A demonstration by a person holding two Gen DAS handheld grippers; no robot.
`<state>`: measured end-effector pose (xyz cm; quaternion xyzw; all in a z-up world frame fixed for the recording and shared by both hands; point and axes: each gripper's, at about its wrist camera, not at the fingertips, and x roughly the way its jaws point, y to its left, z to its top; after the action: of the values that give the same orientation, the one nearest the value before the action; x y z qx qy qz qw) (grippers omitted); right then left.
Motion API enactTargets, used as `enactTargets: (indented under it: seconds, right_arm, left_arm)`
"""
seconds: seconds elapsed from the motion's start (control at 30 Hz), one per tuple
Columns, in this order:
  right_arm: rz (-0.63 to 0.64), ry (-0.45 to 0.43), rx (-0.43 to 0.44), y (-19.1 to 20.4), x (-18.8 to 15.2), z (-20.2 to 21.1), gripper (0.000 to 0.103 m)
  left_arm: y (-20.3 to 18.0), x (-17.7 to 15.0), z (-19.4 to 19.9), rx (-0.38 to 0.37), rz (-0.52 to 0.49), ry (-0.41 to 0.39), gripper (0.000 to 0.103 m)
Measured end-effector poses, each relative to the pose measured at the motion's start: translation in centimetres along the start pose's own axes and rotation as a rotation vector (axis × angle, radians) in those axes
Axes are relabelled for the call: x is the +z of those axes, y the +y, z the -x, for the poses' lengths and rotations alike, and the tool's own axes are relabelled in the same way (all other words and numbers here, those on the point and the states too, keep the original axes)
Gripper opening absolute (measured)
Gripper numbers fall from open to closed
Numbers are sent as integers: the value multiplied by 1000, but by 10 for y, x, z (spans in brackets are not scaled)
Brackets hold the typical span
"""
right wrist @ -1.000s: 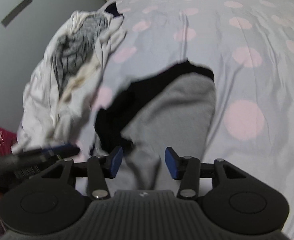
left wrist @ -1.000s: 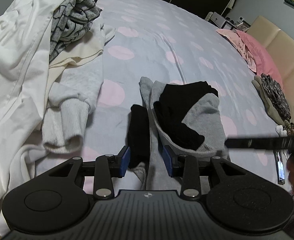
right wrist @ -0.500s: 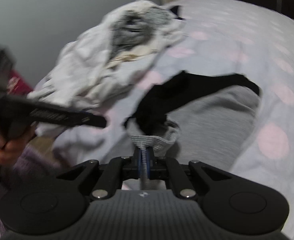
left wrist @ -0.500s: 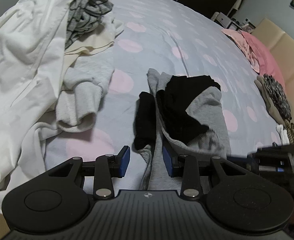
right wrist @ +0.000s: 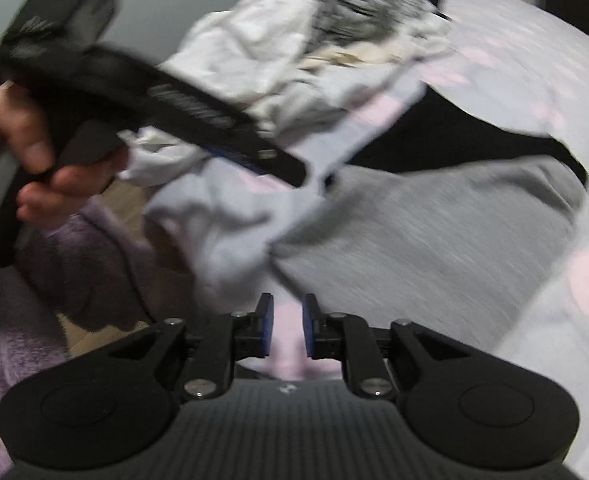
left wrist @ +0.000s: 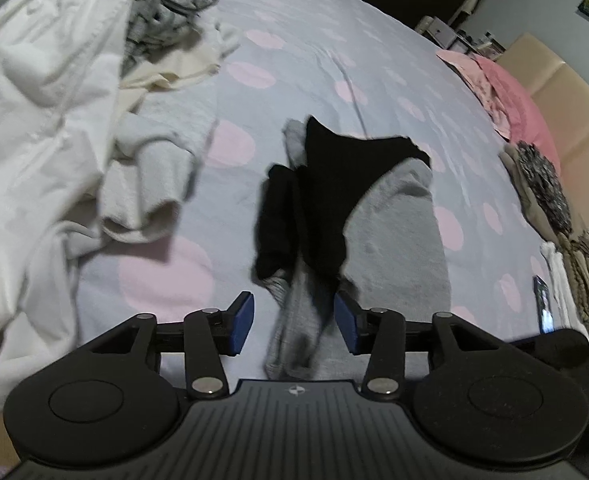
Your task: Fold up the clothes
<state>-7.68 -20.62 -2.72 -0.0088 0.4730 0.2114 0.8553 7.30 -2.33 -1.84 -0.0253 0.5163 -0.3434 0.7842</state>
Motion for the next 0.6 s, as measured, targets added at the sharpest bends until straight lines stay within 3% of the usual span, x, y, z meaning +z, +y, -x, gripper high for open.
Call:
enactTargets:
  seconds: [0.07,0.13,0.27,0.4,0.47,0.6]
  right_arm:
    - [-46,2,-26,-11,-3,3,21]
    - [-92,-2,-49,-24,-9,11,30]
    - [-214,-26,-101,-52,-23,27,36]
    - [-462,-24,-126,-90,-38,31,39]
    - [-577,0,-112,-107,-48,26,39]
    - [-726,49,8,-124,-66,8,40]
  left_arm:
    - [-6,-3,-9,-3,-29,29,47]
    - [-11,-6,-19,16,-53,58,47]
    - [-13,-10,-36,46,-91,105,49]
    - [-7,-13,-49,72,-76,149,49]
    - [-5,-13,-51,68,-66,157,49]
    - [-1,-14,-55,60,-58,165,44]
